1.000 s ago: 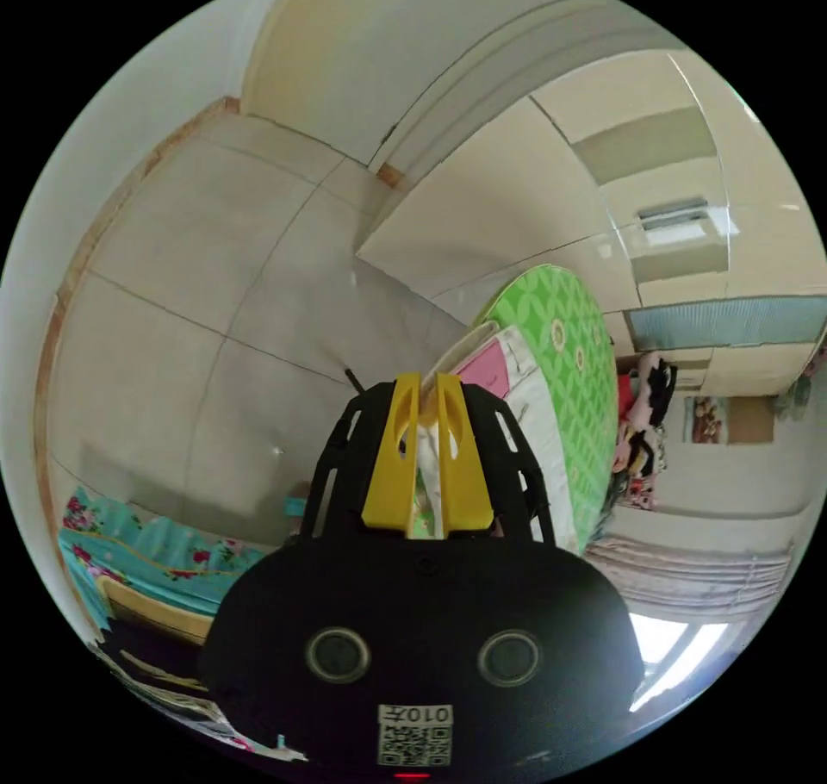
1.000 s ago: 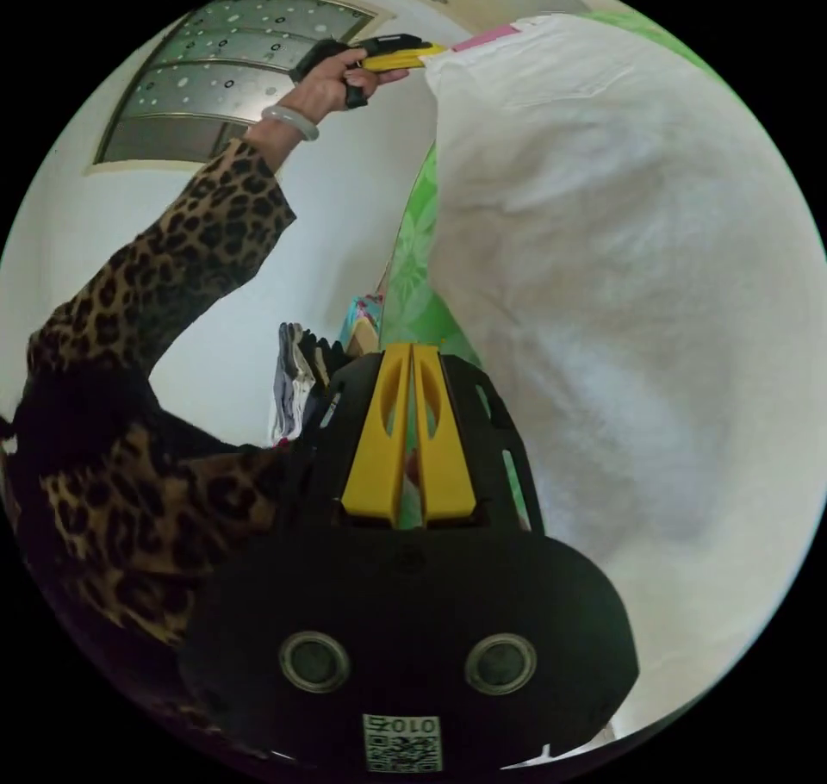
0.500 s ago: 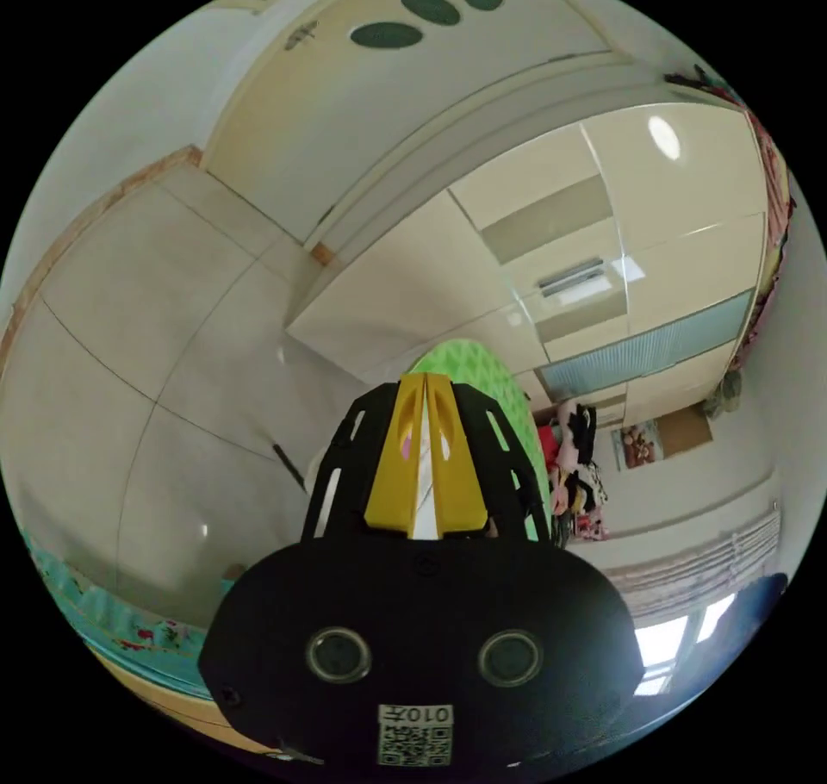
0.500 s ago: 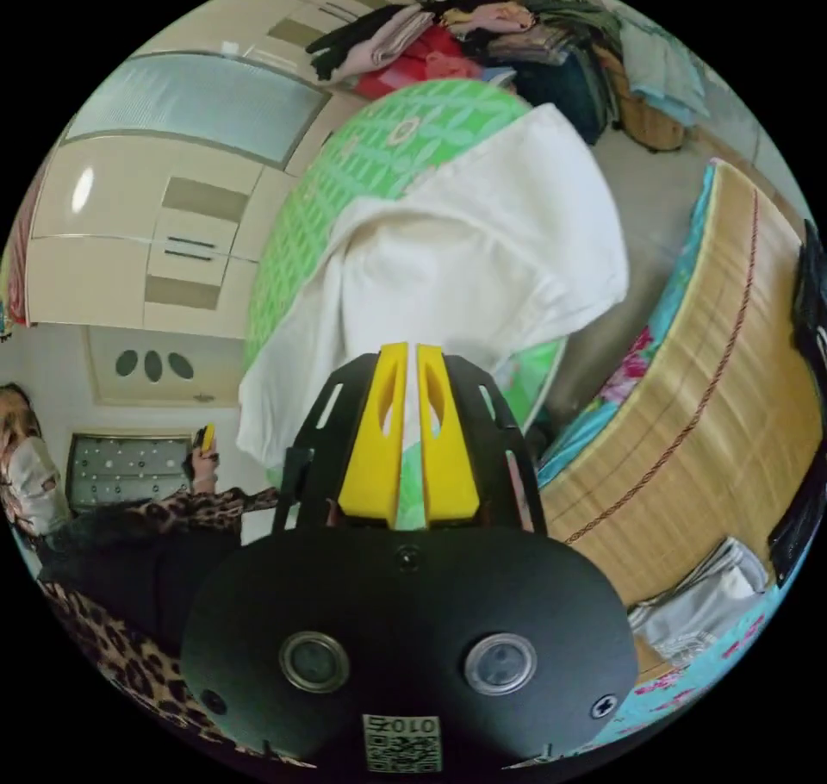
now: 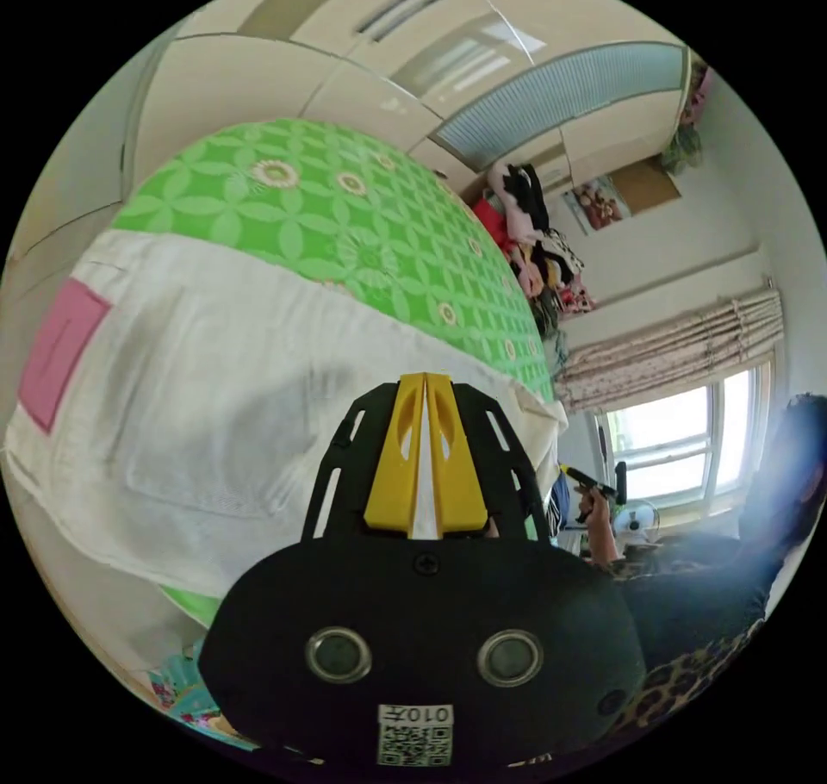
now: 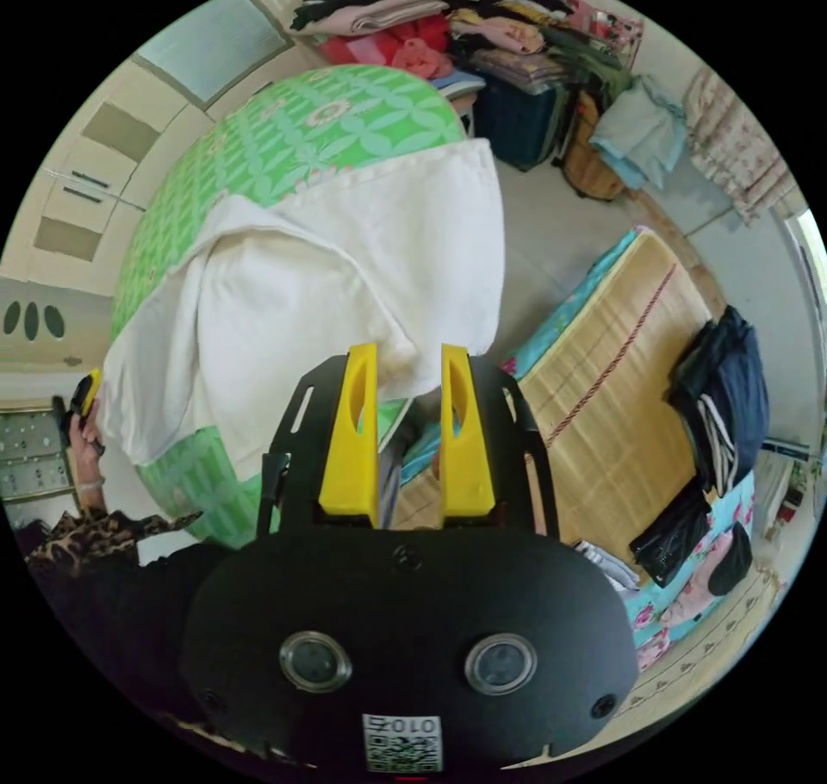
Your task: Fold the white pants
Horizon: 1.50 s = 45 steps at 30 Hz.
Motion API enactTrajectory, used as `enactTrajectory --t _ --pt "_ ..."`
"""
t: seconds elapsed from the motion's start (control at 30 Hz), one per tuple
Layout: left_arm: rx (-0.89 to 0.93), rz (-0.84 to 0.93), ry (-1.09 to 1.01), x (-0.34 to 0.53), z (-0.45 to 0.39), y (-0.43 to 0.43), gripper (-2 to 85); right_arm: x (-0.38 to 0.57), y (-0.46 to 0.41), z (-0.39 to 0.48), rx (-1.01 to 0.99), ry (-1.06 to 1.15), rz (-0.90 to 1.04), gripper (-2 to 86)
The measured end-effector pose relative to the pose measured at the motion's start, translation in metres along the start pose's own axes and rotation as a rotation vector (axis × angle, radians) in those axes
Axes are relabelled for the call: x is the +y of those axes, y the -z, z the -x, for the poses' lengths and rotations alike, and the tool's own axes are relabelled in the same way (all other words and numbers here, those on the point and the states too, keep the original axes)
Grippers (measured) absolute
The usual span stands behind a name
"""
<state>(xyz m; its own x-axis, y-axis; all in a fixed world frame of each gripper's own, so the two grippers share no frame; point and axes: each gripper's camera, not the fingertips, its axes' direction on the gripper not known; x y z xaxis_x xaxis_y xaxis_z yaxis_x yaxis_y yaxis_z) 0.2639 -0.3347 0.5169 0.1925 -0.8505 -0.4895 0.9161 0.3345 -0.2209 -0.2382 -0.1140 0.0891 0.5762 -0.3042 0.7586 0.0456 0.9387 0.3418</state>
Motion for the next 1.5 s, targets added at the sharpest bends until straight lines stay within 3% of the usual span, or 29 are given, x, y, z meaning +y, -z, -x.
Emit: enactTrajectory --t 0.2,0.4,0.5,0.57,0.77,0.97,1.13,1.27,1.33,1.4,1.5 --pt "0.008 0.123 -0.084 -0.013 -0.032 -0.054 -0.2 0.027 -0.013 0.013 -0.023 0.060 -0.036 7.1" --pt "-0.068 0.212 -0.137 -0.019 -0.045 -0.098 -0.2 0.068 0.002 0.045 0.099 0.112 -0.105 5.0" --pt "-0.096 0.237 -0.116 -0.019 -0.036 -0.107 -0.2 0.095 0.044 0.053 -0.099 0.210 -0.185 4.6" --pt "-0.101 0.249 -0.103 -0.018 -0.029 -0.110 -0.2 0.107 0.077 0.057 -0.124 0.277 -0.233 4.4" --pt "-0.082 0.228 -0.064 -0.022 -0.019 -0.102 -0.2 0.072 0.148 0.043 0.116 0.319 -0.304 4.1" --pt "-0.108 0.222 -0.034 -0.025 -0.016 -0.104 -0.2 -0.035 0.046 0.026 0.296 0.146 -0.144 3.3" --pt "-0.165 0.187 -0.033 -0.025 -0.014 -0.096 -0.2 -0.027 -0.017 0.028 0.659 0.011 -0.101 2.0" --pt "-0.125 0.179 -0.021 -0.025 -0.004 -0.096 -0.2 0.064 -0.011 -0.015 0.444 -0.082 -0.165 2.5" --pt "-0.076 0.168 -0.002 -0.024 0.005 -0.095 -0.2 0.109 -0.014 -0.061 0.213 -0.172 -0.158 3.5" --pt "-0.040 0.156 0.011 -0.022 0.012 -0.094 -0.2 0.167 -0.035 -0.130 -0.279 -0.225 -0.191 6.3" --pt "-0.002 0.138 0.034 -0.019 0.019 -0.093 -0.2 0.220 -0.078 -0.195 -0.585 -0.346 -0.242 9.5"
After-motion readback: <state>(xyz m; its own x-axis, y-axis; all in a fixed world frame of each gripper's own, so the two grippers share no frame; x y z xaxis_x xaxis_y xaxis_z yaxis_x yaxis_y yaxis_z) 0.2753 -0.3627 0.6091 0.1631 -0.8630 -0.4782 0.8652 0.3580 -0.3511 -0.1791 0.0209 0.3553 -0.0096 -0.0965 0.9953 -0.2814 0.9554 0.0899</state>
